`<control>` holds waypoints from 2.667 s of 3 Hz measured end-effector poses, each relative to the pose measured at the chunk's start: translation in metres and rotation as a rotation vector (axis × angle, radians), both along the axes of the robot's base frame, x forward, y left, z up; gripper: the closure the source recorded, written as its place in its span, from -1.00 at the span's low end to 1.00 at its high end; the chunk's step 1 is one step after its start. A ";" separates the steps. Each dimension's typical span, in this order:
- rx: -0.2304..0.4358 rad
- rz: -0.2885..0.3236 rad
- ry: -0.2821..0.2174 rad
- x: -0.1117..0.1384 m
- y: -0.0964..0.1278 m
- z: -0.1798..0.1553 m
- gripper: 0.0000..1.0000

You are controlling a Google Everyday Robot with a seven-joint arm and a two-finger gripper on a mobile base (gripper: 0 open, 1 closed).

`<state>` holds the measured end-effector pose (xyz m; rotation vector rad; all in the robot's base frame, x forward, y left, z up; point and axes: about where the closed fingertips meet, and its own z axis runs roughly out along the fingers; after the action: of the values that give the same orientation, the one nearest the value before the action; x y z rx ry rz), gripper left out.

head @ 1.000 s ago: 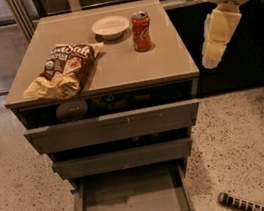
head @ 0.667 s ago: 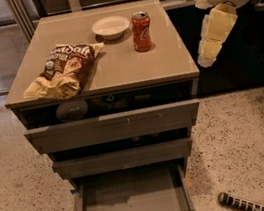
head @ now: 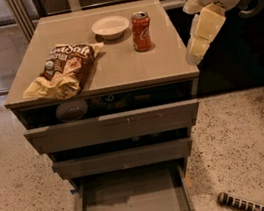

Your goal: Place brown chip bag into bottom drawer

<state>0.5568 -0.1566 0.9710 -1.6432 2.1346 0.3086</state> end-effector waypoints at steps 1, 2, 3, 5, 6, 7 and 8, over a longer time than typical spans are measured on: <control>0.023 0.068 -0.002 -0.011 0.031 0.005 -1.00; 0.036 0.183 -0.016 -0.035 0.081 0.015 -1.00; 0.038 0.167 -0.022 -0.029 0.077 0.013 -1.00; 0.046 0.121 -0.037 0.005 0.073 0.014 -1.00; 0.046 0.051 -0.074 0.081 0.087 0.026 -1.00; 0.047 0.051 -0.074 0.081 0.087 0.026 -1.00; 0.060 0.086 -0.077 0.073 0.098 0.026 -1.00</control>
Offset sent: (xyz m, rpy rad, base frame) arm -0.0782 0.1384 0.0268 0.0352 -0.0018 0.3471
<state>0.6298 -0.0589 0.9969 -1.6883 1.9836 0.3271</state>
